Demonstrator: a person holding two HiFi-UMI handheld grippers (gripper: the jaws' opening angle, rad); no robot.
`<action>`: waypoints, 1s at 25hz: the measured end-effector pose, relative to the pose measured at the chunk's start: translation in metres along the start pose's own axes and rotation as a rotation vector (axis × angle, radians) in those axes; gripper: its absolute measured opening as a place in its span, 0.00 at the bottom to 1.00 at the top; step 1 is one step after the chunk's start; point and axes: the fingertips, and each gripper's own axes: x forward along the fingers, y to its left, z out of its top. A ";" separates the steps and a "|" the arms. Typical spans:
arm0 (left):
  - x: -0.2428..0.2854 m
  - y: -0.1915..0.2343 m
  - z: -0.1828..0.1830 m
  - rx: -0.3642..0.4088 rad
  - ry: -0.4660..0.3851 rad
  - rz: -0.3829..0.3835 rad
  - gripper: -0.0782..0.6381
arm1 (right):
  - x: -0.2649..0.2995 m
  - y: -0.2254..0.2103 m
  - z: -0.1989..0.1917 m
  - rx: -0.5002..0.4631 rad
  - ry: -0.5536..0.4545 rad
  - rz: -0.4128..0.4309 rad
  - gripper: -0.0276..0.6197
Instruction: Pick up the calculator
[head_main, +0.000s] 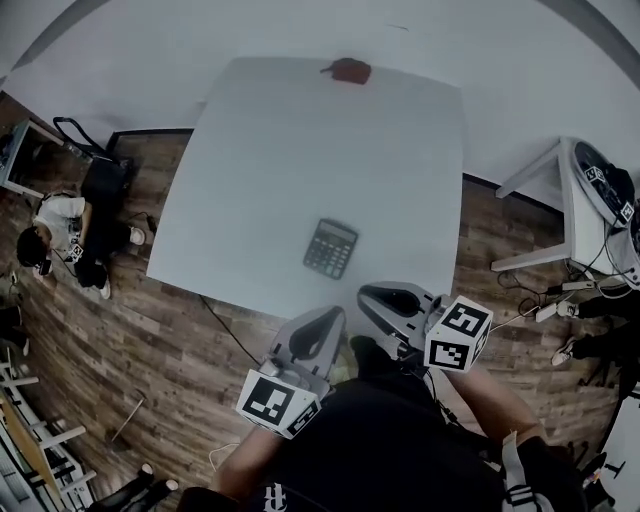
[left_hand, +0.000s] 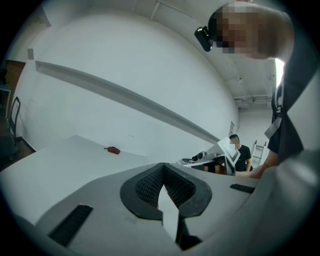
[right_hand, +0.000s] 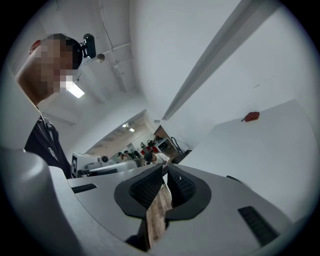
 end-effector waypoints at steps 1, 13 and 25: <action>0.006 0.005 -0.001 -0.006 0.005 0.006 0.12 | 0.003 -0.018 -0.002 0.018 0.009 -0.009 0.07; 0.050 0.048 -0.019 -0.063 0.082 0.083 0.12 | 0.048 -0.210 -0.087 0.184 0.183 -0.142 0.14; 0.049 0.072 -0.039 -0.122 0.139 0.155 0.12 | 0.085 -0.274 -0.155 0.273 0.329 -0.177 0.19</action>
